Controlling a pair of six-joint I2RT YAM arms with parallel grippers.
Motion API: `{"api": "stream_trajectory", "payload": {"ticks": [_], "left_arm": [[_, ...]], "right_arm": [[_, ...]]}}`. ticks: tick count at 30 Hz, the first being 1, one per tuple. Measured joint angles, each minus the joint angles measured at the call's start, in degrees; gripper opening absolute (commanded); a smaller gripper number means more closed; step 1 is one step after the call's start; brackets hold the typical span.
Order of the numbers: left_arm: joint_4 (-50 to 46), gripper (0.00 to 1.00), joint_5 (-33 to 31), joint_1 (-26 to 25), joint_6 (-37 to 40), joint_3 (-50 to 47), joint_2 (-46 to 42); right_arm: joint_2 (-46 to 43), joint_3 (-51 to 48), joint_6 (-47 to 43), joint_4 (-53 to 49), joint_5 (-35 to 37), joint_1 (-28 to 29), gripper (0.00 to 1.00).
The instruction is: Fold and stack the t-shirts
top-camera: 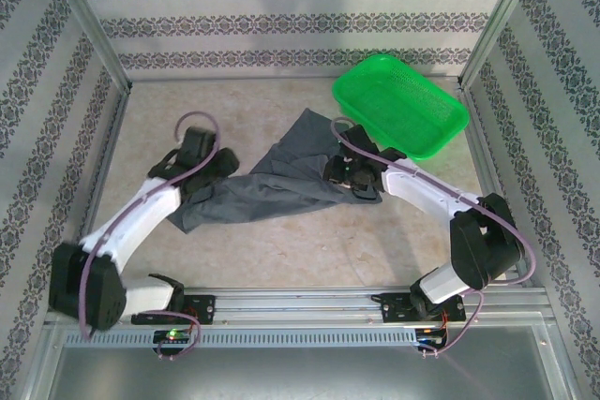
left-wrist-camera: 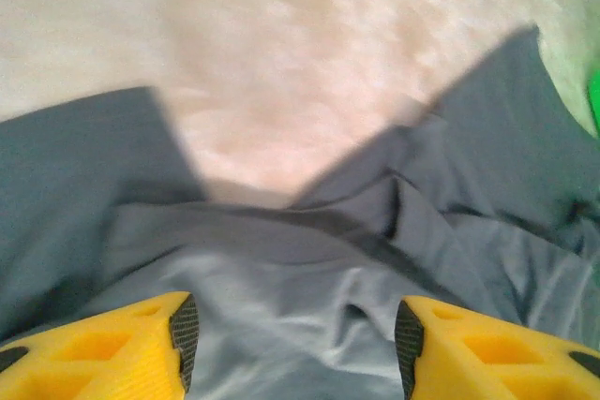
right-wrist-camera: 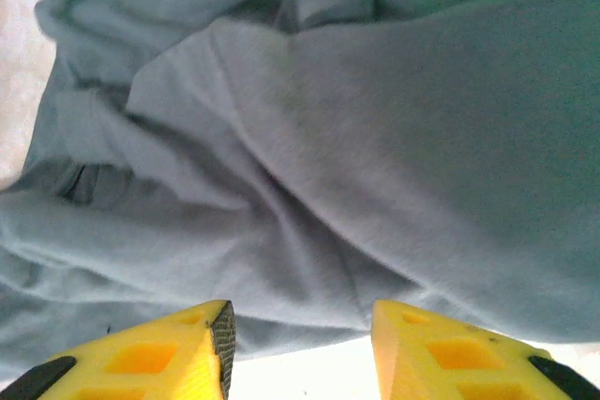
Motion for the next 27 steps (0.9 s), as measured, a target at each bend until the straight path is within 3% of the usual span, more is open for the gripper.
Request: {"api": "stream_trajectory", "payload": {"ticks": [5,10,13,19,21,23,27], "left_arm": [[0.3,0.64,1.2,-6.3,8.8,14.3,20.0],[-3.1,0.61,0.1,-9.7,14.4,28.5,36.0],[-6.3,0.60,-1.0,-9.8,14.6,33.3,41.2],[-12.0,0.56,-4.2,-10.2,13.8,34.9,43.5],[-12.1,0.50,-4.2,-10.4,13.4,34.8,43.5],[-12.0,0.37,-4.2,-10.5,13.2,34.6,43.5],[-11.8,0.02,-4.1,-10.5,12.5,34.5,43.5]], "right_arm": [[-4.5,-4.0,0.0,0.3,-1.1,-5.3,0.45],[-10.9,-7.8,0.0,-0.4,-1.7,-9.5,0.45],[-14.3,-9.5,0.0,-0.9,-1.8,-10.2,0.45],[-17.2,-11.2,0.0,-1.7,-1.9,-10.7,0.45],[-17.2,-11.2,0.0,-1.7,-1.9,-10.7,0.44],[-17.2,-11.2,0.0,-1.7,-2.3,-10.7,0.45],[-17.2,-11.2,0.0,-1.7,-2.4,-10.7,0.44]]}}
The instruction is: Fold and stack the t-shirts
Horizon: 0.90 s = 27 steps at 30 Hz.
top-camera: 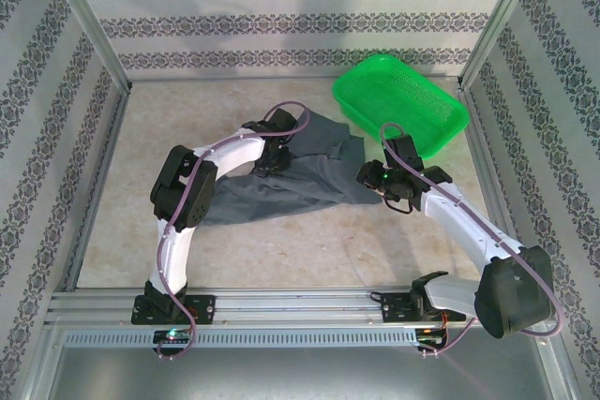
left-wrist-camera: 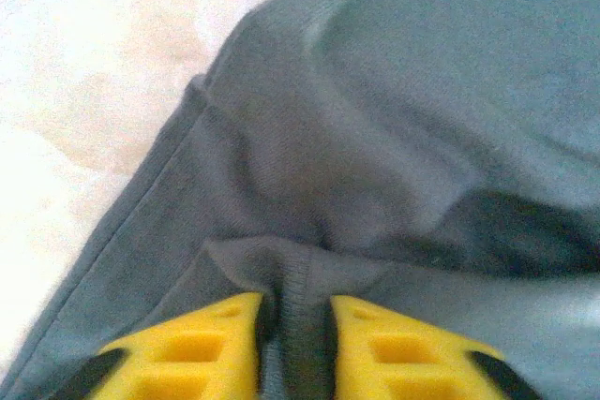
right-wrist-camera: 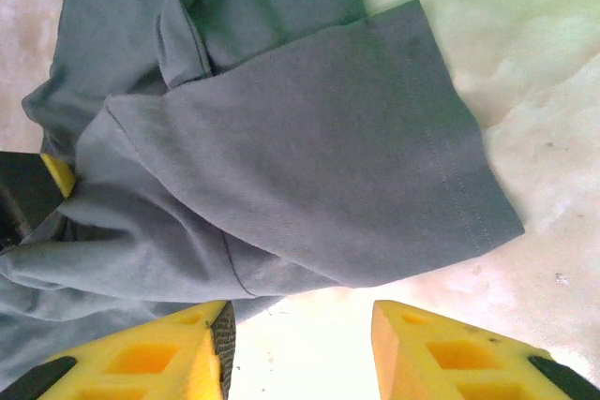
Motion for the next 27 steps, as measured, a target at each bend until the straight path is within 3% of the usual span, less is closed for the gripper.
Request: {"api": "stream_trajectory", "payload": {"ticks": [6,17,27], "left_arm": [[0.1,0.00,-0.7,-0.3,-1.1,-0.3,-1.8],[-7.2,0.00,-2.0,-1.8,-3.8,4.4,-14.4],[-12.7,0.00,-1.7,-3.3,-6.0,4.9,-15.8]], "right_arm": [[-0.1,0.0,0.0,-0.2,0.0,0.0,0.44],[0.1,1.4,0.0,-0.8,0.1,0.0,0.44],[1.6,4.0,-0.2,-0.8,0.1,-0.8,0.43]]}}
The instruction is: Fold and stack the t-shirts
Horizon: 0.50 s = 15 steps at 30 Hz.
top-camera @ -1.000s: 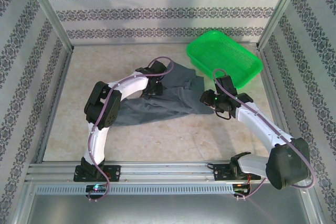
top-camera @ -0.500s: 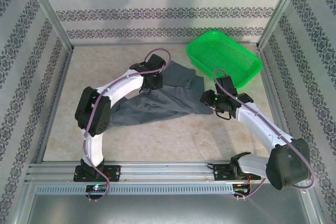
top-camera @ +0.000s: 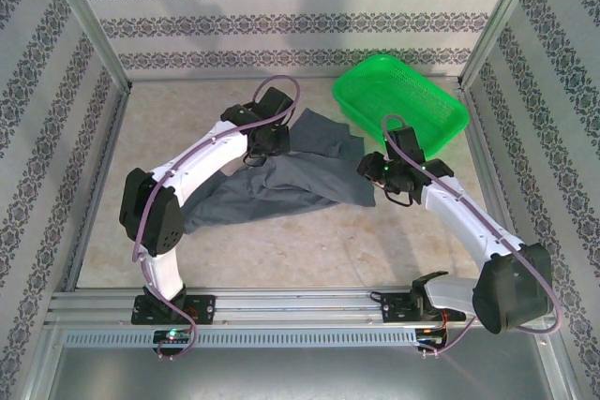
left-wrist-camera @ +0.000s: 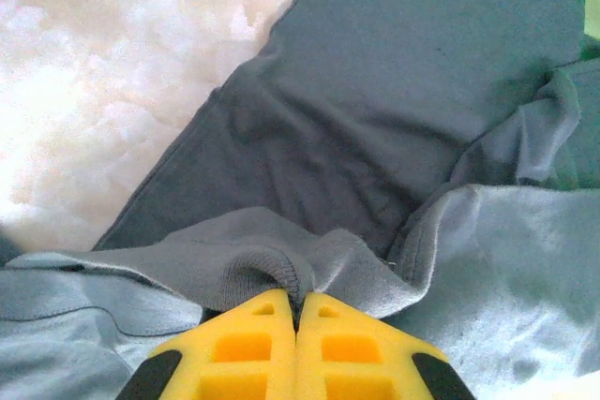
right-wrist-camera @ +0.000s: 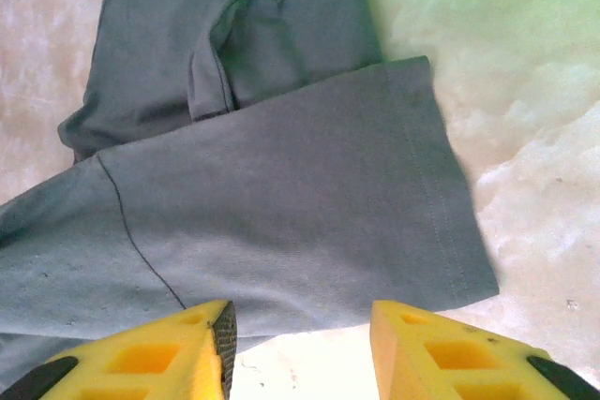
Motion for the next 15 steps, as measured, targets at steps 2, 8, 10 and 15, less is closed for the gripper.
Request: {"api": "stream_trajectory", "payload": {"ticks": [2,8,10,15], "left_arm": [[-0.3,0.00,0.0,-0.5,-0.4,-0.8,-0.7],[-1.2,0.00,0.2,-4.6,-3.3,-15.0,-11.0],[-2.2,0.00,0.1,-6.6,-5.0,-21.9,-16.2],[-7.3,0.00,-3.9,-7.8,-9.3,-34.8,-29.4]], "right_arm": [[0.5,0.0,0.0,0.0,0.0,0.0,0.43],[3.3,1.6,0.0,0.3,0.0,0.0,0.43],[5.9,3.4,0.0,0.5,0.0,0.1,0.44],[15.6,10.3,-0.4,1.4,0.5,1.9,0.47]]}}
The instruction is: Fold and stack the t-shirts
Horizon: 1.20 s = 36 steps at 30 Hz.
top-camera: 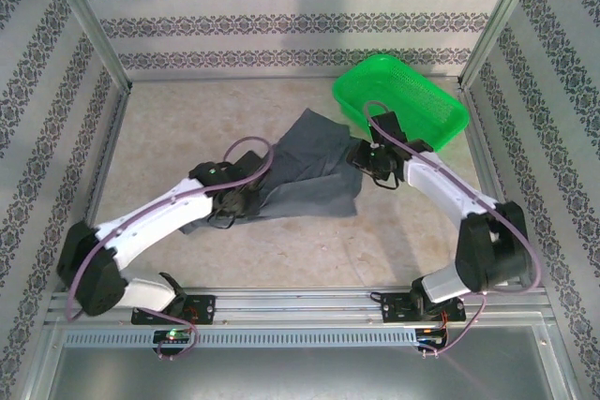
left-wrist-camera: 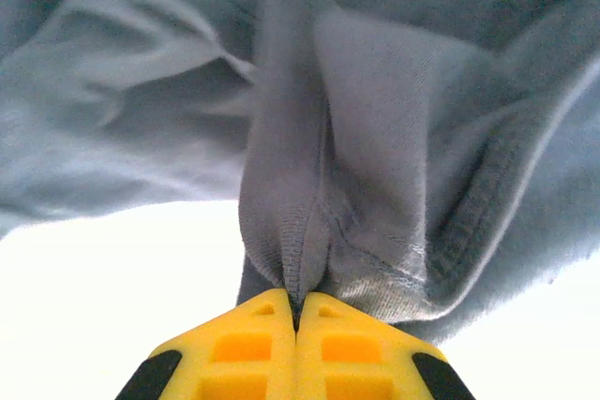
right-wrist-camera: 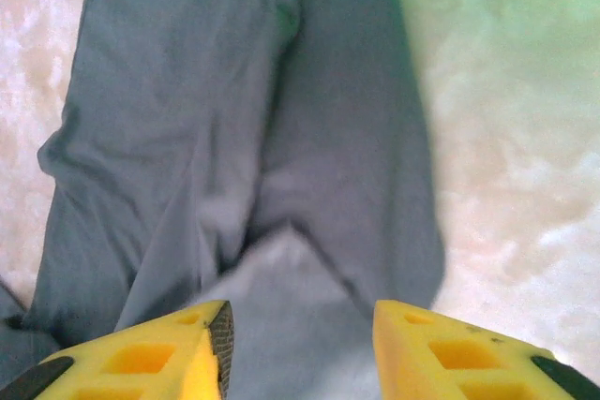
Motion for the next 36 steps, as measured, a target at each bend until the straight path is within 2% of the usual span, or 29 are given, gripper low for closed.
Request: {"api": "stream_trajectory", "payload": {"ticks": [4,11,20,25,26,28,29,33,36], "left_arm": [[-2.1,0.00,-4.4,0.0,-2.4,-4.9,-7.0],[-4.0,0.00,-9.8,0.4,-6.2,-7.4,-7.3],[-4.0,0.00,-11.6,0.4,-7.1,-7.4,-7.3],[-4.0,0.00,-12.4,0.4,-7.0,-7.3,-7.3],[-4.0,0.00,-12.7,0.6,-7.0,-7.4,-7.4],[-4.0,0.00,-13.0,1.3,-7.0,-7.3,-7.5],[-4.0,0.00,-13.2,1.9,-6.8,-7.3,-7.6],[-3.2,0.00,-13.0,7.6,-5.0,-6.1,-7.7],[-0.2,0.00,-10.9,16.9,-2.6,-3.9,-7.1]], "right_arm": [[8.9,6.4,0.3,0.2,0.8,1.3,0.49],[21.6,15.6,3.3,-1.0,2.3,2.5,0.47],[23.8,15.5,8.6,-2.5,5.2,3.0,0.45],[26.8,17.5,9.4,-3.0,5.5,1.2,0.35],[27.7,18.1,9.4,-3.1,5.4,1.0,0.30],[28.9,18.4,9.6,-3.0,5.0,0.5,0.05],[29.3,18.4,9.9,-3.0,4.9,0.4,0.00],[29.5,20.0,9.4,-3.5,4.4,0.4,0.00],[29.5,25.2,7.9,-4.2,4.4,0.4,0.00]]}}
